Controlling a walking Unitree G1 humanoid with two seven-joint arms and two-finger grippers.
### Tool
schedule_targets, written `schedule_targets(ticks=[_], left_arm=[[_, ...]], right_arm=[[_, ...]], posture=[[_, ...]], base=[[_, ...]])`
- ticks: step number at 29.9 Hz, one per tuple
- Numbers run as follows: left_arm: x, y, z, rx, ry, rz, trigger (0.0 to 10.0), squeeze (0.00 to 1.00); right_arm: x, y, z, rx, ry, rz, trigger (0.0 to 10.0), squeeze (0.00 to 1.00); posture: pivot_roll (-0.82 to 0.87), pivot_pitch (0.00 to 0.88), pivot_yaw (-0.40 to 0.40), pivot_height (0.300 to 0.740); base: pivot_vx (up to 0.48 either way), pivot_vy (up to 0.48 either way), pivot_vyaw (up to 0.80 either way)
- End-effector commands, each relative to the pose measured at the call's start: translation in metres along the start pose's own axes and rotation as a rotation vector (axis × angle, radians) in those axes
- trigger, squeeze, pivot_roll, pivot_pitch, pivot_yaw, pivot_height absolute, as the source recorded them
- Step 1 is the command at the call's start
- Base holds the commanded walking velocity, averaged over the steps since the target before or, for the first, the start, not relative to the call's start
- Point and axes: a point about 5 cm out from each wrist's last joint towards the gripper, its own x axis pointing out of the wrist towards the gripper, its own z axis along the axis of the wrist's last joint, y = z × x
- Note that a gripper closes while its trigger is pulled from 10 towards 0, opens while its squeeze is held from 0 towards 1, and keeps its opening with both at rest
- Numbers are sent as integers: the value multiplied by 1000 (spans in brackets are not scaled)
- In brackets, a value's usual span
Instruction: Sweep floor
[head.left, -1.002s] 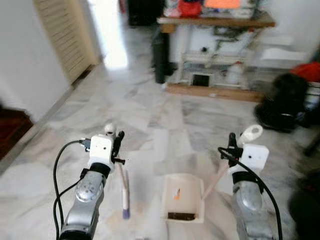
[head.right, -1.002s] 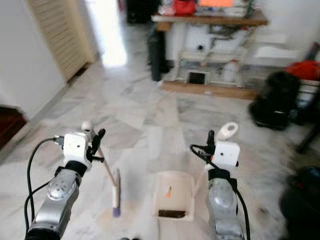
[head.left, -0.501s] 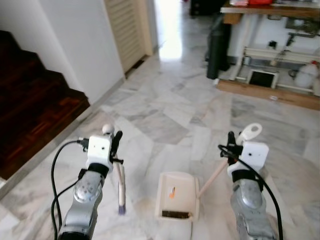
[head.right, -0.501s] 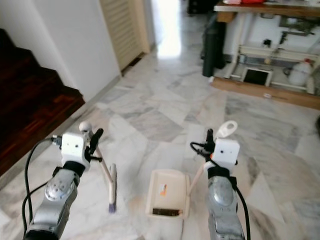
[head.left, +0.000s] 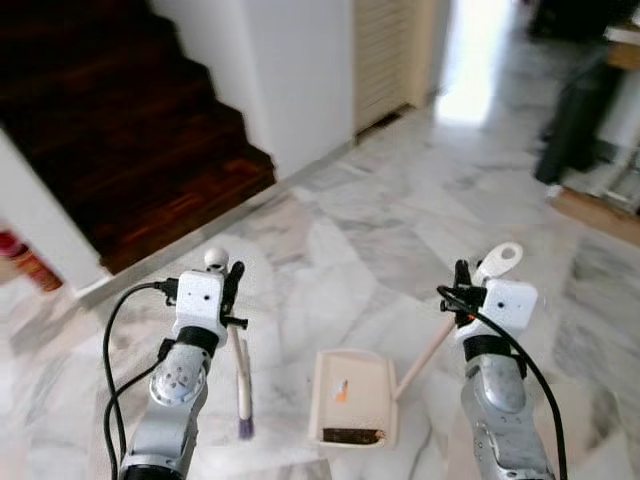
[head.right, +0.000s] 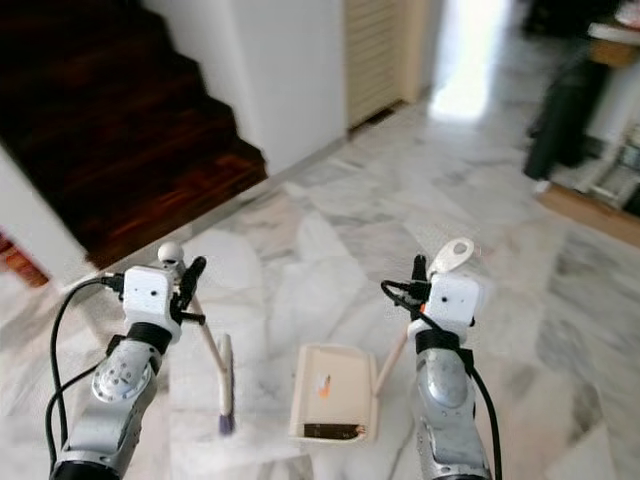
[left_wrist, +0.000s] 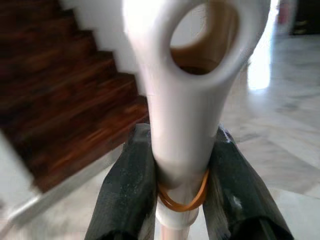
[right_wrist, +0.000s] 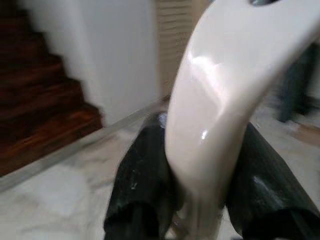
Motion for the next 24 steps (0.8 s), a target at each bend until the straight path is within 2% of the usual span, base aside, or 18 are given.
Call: schedule_targets(ticks=[1, 18, 24], left_arm=[[4, 2, 11, 25, -44, 13, 10000, 0], [5, -1, 11, 4, -35, -5, 10000, 0], [6, -2, 11, 1, -35, -7, 10000, 0]], right_arm=[[2, 0, 9, 29, -37, -1, 10000, 0], [2, 2, 8, 42, -31, -1, 10000, 0], [2, 2, 8, 44, -29, 2, 10000, 0]], posture=[[40, 26, 55, 740], [43, 26, 62, 740], [44, 23, 60, 740]], base=[[0, 0, 0], [0, 0, 0], [0, 250, 0]])
